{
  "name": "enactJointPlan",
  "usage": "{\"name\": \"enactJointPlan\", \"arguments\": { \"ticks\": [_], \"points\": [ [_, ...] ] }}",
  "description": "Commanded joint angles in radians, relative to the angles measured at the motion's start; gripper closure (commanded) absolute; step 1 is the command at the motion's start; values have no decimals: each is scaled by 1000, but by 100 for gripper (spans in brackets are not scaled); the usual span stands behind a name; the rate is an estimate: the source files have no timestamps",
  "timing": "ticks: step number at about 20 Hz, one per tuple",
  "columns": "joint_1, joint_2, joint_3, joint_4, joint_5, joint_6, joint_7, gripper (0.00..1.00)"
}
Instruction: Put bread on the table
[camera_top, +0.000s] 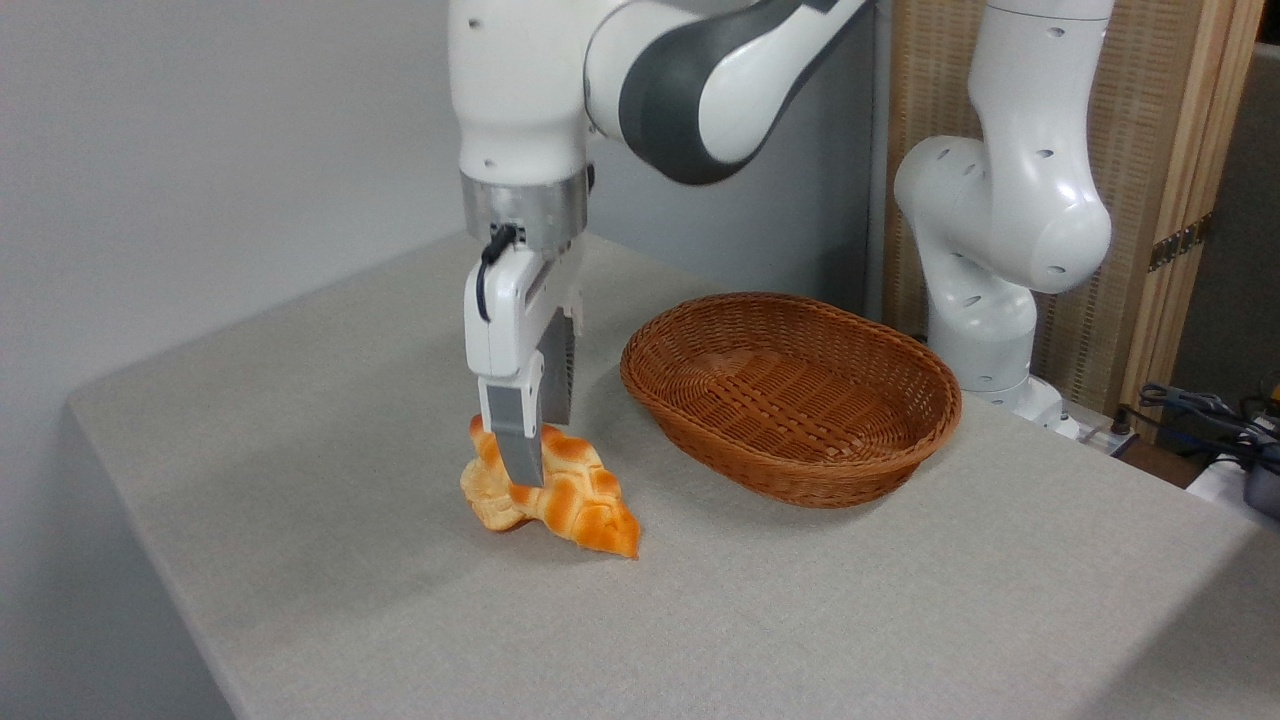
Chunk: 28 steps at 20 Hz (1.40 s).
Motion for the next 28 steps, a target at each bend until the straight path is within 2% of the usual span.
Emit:
{"name": "enactJointPlan", "arguments": {
  "ticks": [1,6,10,16,20,26,28],
  "points": [
    [-10,5,23,122,-17,-136,-80,0],
    [-11,6,56,178,-57,-213,-121,0],
    [-10,9,77,217,-72,-261,-230,0],
    [-19,46,77,264,-69,-278,-625,0],
    [-23,51,77,277,-54,-281,-816,0],
    [-23,52,83,291,-51,-344,-825,0],
    [-23,65,79,296,-23,-342,-825,0]
  ]
}}
